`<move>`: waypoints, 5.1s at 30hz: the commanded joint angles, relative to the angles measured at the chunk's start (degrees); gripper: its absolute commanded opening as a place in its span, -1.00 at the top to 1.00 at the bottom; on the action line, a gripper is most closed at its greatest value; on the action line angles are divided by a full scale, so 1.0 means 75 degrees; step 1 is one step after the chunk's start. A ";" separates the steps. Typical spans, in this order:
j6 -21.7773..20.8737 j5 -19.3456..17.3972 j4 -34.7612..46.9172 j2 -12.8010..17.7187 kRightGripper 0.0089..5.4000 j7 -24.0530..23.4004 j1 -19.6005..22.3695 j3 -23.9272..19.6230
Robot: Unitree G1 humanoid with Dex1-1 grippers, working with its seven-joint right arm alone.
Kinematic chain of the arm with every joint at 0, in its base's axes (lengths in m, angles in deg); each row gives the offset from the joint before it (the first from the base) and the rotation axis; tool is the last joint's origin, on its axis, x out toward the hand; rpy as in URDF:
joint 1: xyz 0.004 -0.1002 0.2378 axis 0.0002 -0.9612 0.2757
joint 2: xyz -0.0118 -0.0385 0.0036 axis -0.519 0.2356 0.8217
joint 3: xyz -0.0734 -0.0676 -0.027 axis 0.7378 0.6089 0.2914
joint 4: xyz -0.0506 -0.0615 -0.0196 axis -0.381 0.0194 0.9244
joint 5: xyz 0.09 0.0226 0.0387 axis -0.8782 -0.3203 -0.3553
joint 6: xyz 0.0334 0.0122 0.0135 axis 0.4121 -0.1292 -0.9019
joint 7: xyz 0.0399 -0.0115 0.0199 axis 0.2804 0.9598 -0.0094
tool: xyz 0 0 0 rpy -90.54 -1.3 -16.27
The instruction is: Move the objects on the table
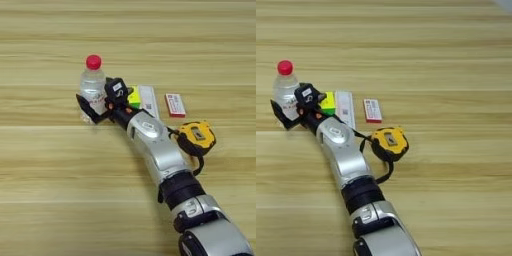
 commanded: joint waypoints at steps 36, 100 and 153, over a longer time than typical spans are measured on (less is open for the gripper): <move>0.0855 0.0022 0.4375 0.0171 -0.16 0.0194 -0.2799 0.1301; 0.1261 0.0026 0.6269 0.0711 -0.98 -0.0229 -0.4204 0.1971; 0.1178 -0.0119 0.7102 0.1643 -0.98 -0.0606 -0.5824 -0.0124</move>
